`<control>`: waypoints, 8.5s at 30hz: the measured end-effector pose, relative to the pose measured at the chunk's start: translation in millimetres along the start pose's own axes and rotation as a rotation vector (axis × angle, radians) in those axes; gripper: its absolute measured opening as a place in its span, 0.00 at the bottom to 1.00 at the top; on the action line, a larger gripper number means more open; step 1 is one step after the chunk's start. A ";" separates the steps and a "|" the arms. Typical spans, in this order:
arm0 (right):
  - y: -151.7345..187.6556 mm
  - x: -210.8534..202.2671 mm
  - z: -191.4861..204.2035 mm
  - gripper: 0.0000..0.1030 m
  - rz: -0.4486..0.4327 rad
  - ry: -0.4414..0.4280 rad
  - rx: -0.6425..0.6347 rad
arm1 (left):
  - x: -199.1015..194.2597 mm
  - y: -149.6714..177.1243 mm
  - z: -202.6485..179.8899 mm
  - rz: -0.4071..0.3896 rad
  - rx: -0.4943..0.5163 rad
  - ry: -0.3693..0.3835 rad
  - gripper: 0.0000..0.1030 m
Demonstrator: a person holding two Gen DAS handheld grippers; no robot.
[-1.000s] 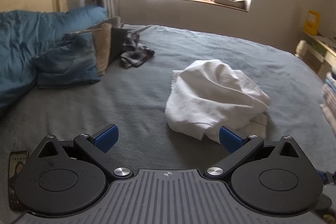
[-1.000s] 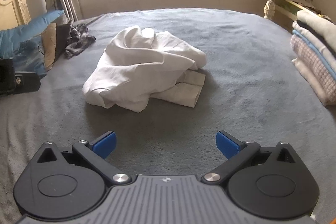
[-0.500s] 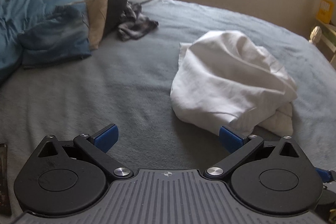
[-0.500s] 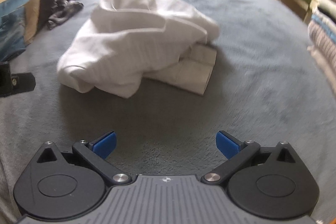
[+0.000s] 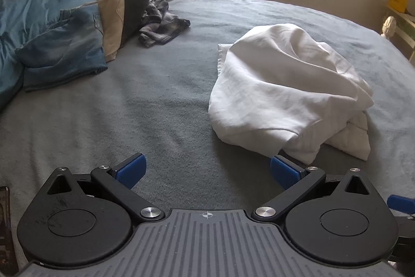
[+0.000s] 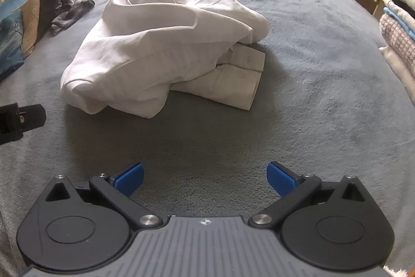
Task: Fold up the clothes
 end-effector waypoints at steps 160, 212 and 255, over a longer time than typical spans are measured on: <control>-149.5 19.8 1.8 0.41 -0.191 -0.677 0.167 | 64.6 -39.6 -19.2 -0.302 0.179 0.182 0.07; -57.2 18.8 19.8 0.31 0.553 -1.158 0.465 | -0.8 -34.9 23.6 0.026 -0.123 0.738 0.20; -111.6 -69.5 -10.6 0.06 -0.258 -0.313 -0.282 | 41.0 -74.9 -11.4 -0.080 -0.172 0.662 0.09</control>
Point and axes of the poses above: each gripper's, at about its wrist camera, not at the fingertips, and x roughly the way its jaws point, z to its left, y to its underside, the point moved 8 cm from there along x, roughly the way its jaws point, and after that the axes turned 4 degrees about z, right-handed, at the moved point
